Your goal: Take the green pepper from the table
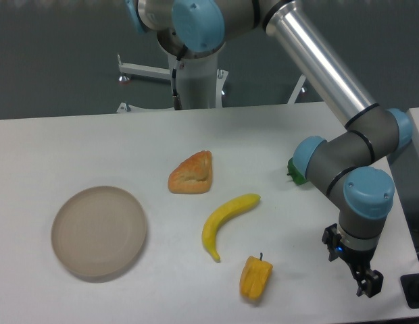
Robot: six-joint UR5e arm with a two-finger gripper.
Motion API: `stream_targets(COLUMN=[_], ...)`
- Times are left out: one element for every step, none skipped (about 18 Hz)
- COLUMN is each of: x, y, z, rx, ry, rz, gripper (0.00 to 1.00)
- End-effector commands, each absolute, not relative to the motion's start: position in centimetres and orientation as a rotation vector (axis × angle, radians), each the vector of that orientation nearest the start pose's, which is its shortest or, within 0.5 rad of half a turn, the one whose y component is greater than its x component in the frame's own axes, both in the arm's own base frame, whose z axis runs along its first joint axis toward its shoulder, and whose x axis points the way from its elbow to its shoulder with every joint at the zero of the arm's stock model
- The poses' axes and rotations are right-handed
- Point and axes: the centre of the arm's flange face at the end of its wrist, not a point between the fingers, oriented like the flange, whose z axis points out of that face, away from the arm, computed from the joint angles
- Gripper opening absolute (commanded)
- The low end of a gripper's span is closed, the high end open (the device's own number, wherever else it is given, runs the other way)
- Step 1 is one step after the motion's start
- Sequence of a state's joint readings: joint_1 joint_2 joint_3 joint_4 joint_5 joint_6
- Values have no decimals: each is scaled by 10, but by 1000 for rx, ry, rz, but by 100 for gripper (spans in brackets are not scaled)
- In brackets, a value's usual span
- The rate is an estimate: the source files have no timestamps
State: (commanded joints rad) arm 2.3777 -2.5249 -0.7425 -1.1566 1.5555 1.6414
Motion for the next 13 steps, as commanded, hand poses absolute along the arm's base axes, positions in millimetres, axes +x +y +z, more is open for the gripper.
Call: stream_targets(x=[-525,-524,-524,-524,-524,-524,-524,-524,-523,-523,-522,-521,-519], y=[692,691,691,691,691,691,691,691,691,691,690,689,687], z=[289,293,294,296,298,298,298,299,299,300,303,305,306], rx=[-2744,-2742,-2742,-2741,-2742,-2745,-2749,-2749,-2750,-2754,-2754,-2753,-2753], ry=[1223,1222,1222,1221,1219,1211,1200,1197,1199,1200,1200,1200,1200], rz=[393,396,399,403,406,406,405,407,408,413,413,410,405], gripper=[100,100,100,100,100,100,100,100,100,100,100,100,100])
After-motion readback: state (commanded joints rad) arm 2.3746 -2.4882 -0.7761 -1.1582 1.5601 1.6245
